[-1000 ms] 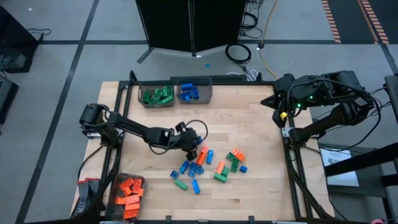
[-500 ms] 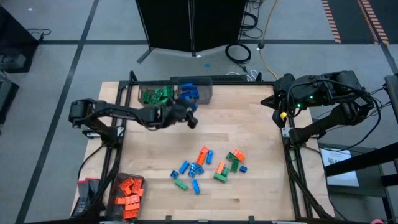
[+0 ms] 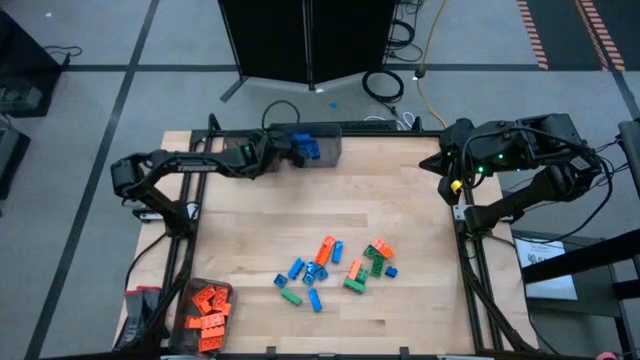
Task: Sort blocks
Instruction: Put the blue gamepiece into the top right black bin
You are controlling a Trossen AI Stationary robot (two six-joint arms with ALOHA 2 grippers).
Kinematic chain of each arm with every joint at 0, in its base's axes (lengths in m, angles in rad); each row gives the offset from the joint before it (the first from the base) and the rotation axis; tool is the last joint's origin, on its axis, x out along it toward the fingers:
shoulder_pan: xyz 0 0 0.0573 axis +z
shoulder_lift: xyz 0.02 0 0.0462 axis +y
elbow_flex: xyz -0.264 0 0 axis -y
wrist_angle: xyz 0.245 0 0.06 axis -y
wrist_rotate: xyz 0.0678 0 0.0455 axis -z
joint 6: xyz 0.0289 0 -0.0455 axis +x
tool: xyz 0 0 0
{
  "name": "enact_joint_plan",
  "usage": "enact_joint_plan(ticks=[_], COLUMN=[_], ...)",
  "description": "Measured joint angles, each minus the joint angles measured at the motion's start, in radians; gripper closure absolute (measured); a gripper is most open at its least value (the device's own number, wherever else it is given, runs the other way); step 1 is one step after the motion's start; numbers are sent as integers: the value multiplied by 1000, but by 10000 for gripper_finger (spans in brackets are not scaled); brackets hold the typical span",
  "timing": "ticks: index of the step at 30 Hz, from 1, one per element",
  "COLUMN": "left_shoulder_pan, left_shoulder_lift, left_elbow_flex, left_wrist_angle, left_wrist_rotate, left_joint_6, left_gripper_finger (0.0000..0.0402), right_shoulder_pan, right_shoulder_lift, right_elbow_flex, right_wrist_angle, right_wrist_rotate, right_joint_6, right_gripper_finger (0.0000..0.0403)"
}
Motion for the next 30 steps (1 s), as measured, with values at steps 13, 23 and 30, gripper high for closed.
enact_joint_plan(ticks=[13, 23, 30], left_shoulder_pan=[71, 73, 74], left_shoulder_lift=[81, 109, 109], left_elbow_flex=[0, 0, 0], left_wrist_angle=[1, -6, -4], left_wrist_rotate=[124, 134, 128], left_joint_6=[-1, 3, 8], left_gripper_finger=[280, 279, 201], right_shoulder_pan=[0, 0, 0], right_shoulder_lift=[0, 0, 0], right_elbow_flex=[0, 0, 0], right_wrist_angle=[0, 0, 0], right_wrist_rotate=[0, 0, 0], right_joint_6=[-16, -16, -16], right_gripper_finger=[403, 403, 403])
